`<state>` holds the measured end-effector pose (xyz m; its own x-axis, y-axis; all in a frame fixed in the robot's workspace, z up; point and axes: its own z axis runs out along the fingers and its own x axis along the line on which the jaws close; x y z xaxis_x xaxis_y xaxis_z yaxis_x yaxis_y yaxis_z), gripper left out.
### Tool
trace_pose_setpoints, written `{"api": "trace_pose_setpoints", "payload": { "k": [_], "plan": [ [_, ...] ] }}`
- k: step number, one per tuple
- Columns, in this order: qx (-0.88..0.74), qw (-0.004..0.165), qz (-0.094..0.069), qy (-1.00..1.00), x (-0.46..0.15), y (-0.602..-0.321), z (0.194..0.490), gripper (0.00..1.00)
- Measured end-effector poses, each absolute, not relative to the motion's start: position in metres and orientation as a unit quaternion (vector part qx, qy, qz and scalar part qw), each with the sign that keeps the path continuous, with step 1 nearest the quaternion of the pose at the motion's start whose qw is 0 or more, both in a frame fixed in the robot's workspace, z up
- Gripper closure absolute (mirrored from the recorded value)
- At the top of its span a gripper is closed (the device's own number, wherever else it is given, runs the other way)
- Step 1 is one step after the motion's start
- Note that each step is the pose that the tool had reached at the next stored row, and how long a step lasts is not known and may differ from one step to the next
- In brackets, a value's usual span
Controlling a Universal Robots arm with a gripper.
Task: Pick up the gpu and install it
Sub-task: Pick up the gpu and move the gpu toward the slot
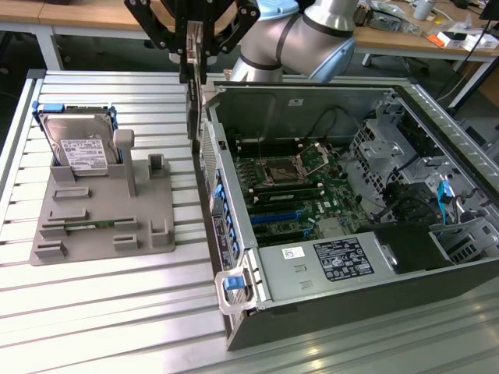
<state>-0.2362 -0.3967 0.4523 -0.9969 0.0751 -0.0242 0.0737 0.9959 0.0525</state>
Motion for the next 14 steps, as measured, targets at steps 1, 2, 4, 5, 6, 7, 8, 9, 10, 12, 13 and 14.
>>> {"api": "trace_pose_setpoints", "payload": {
  "k": [1, 2, 4, 5, 6, 7, 8, 9, 10, 12, 13, 14],
  "plan": [
    [0.037, 0.013, 0.026, 0.999, -0.234, -0.397, 0.452, 0.74],
    [0.037, 0.013, 0.026, 0.999, -0.233, -0.397, 0.452, 0.74],
    [0.037, 0.013, 0.026, 0.999, -0.228, -0.397, 0.452, 0.74],
    [0.037, 0.013, 0.026, 0.999, -0.225, -0.397, 0.452, 0.74],
    [0.037, 0.013, 0.026, 0.999, -0.222, -0.397, 0.452, 0.74],
    [0.037, 0.013, 0.026, 0.999, -0.221, -0.397, 0.452, 0.74],
    [0.037, 0.013, 0.026, 0.999, -0.218, -0.397, 0.452, 0.74],
    [0.037, 0.013, 0.026, 0.999, -0.215, -0.397, 0.452, 0.74],
    [0.037, 0.013, 0.026, 0.999, -0.212, -0.397, 0.452, 0.74],
    [0.037, 0.013, 0.026, 0.999, -0.206, -0.397, 0.452, 0.74],
    [0.037, 0.013, 0.026, 0.999, -0.205, -0.397, 0.452, 0.74],
    [0.037, 0.013, 0.026, 0.999, -0.202, -0.397, 0.452, 0.74]
  ]
}}
